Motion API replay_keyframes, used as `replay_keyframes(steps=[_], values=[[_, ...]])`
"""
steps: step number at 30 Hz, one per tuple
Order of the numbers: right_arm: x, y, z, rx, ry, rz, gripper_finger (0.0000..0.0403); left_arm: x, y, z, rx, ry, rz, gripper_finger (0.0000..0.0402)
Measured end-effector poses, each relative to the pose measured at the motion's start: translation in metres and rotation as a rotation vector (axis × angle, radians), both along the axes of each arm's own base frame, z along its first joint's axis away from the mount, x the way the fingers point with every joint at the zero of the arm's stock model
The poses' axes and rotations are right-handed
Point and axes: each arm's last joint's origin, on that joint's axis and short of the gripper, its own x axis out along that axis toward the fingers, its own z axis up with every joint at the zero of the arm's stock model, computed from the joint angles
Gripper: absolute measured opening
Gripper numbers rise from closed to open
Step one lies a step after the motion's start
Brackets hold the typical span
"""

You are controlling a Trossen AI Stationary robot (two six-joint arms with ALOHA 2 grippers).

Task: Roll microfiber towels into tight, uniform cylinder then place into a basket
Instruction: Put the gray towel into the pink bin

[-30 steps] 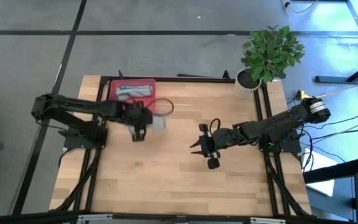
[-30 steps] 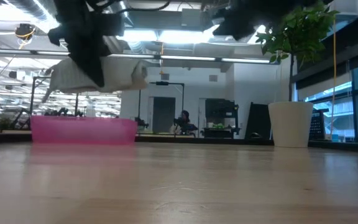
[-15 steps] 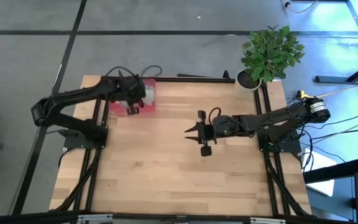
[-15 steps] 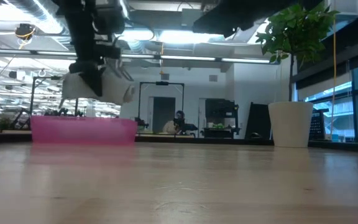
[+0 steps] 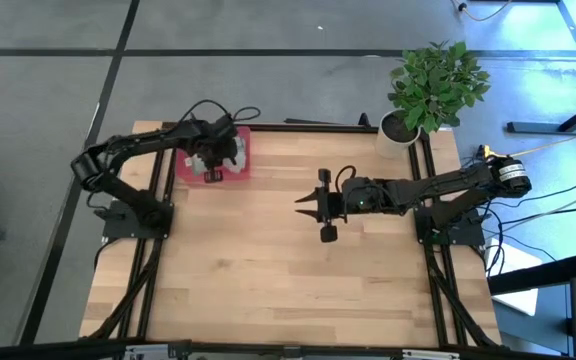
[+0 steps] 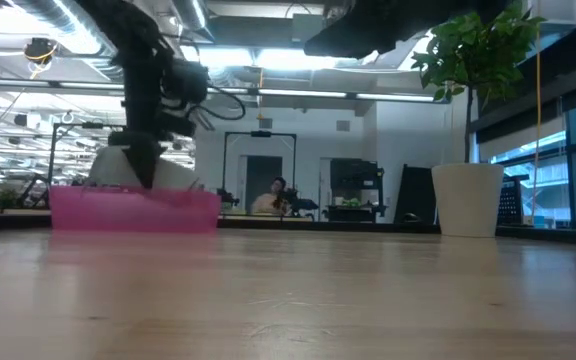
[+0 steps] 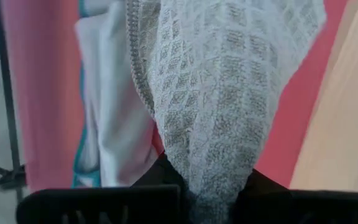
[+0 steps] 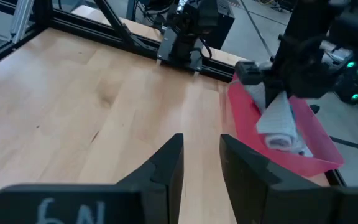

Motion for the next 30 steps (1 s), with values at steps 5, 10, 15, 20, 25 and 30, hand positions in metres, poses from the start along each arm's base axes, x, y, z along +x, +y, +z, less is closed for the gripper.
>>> replay_keyframes(steps=[5,10,15,20,25,30], values=[[0.000,-0.005,0.000,0.000,-0.003,-0.015,0.0106,0.006,0.006,-0.018,-0.039,0.059,-0.035,0.0027],[0.001,-0.011,0.000,0.000,-0.003,-0.036,0.0106,0.010,0.012,-0.030,-0.076,0.065,-0.031,0.0028],[0.001,-0.013,0.000,0.002,-0.002,-0.043,0.0106,0.013,0.012,-0.033,-0.109,0.041,-0.073,0.0030],[0.001,-0.013,0.000,0.003,-0.002,-0.043,0.0106,0.012,0.013,-0.033,-0.111,0.047,-0.109,0.0030],[0.001,-0.013,0.000,0.003,-0.002,-0.043,0.0106,0.014,0.014,-0.033,-0.124,0.001,-0.119,0.0031],[0.001,-0.013,0.000,0.003,-0.002,-0.043,0.0106,0.014,0.015,-0.033,-0.119,0.002,-0.143,0.0031]])
